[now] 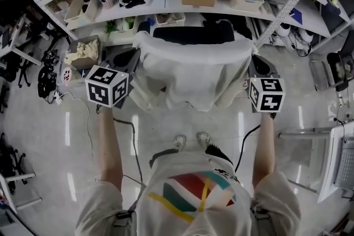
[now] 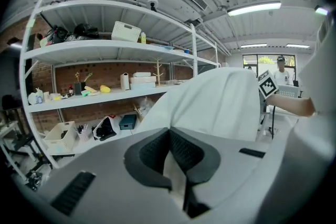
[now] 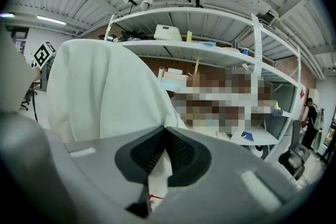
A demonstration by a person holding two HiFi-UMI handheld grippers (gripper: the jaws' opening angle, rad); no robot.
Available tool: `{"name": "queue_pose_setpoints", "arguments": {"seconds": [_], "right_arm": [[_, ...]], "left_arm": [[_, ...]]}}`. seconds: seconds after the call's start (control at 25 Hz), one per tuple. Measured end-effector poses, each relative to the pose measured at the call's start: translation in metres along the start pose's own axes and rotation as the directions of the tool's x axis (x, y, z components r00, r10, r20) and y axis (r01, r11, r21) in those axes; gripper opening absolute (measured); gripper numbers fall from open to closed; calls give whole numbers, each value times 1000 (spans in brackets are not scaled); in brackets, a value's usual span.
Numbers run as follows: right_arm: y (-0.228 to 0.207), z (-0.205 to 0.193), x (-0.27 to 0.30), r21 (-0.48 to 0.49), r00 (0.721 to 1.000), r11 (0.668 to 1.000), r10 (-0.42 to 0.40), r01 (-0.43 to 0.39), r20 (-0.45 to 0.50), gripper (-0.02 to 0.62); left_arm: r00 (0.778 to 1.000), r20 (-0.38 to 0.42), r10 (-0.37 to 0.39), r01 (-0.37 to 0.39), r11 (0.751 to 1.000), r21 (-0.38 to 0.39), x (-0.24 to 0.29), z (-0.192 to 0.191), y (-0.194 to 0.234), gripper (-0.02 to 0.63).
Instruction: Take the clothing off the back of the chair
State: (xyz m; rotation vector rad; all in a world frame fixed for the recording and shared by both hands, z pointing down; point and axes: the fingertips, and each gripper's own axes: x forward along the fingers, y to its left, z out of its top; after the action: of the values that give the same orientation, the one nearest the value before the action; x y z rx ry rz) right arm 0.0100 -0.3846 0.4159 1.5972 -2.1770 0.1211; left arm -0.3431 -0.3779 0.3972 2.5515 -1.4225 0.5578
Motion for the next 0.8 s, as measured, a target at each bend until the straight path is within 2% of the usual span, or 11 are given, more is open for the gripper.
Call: {"name": "queue_pose_setpoints", "arguments": {"seconds": [0.2,0.4,0.56,0.8], "right_arm": [[-12,1,-10,0,998,998,-58,58,22,5],[-20,5,-17,-12,996,996,-86,87,28,5],[-26,8,-16,-32,995,994,-100,101,27,5],[-32,11,-16,-60,990,988,-141,142,23,5]], "left_arm": [[993,17,116,-116,993,-29,-9,4,11,12],[963,59,262,-260,965,-31,-25,18,25,12],[951,88,295,-290,954,-73,-32,23,30,12],[949,108,296,-291,955,-60,-33,24,29,12]]}}
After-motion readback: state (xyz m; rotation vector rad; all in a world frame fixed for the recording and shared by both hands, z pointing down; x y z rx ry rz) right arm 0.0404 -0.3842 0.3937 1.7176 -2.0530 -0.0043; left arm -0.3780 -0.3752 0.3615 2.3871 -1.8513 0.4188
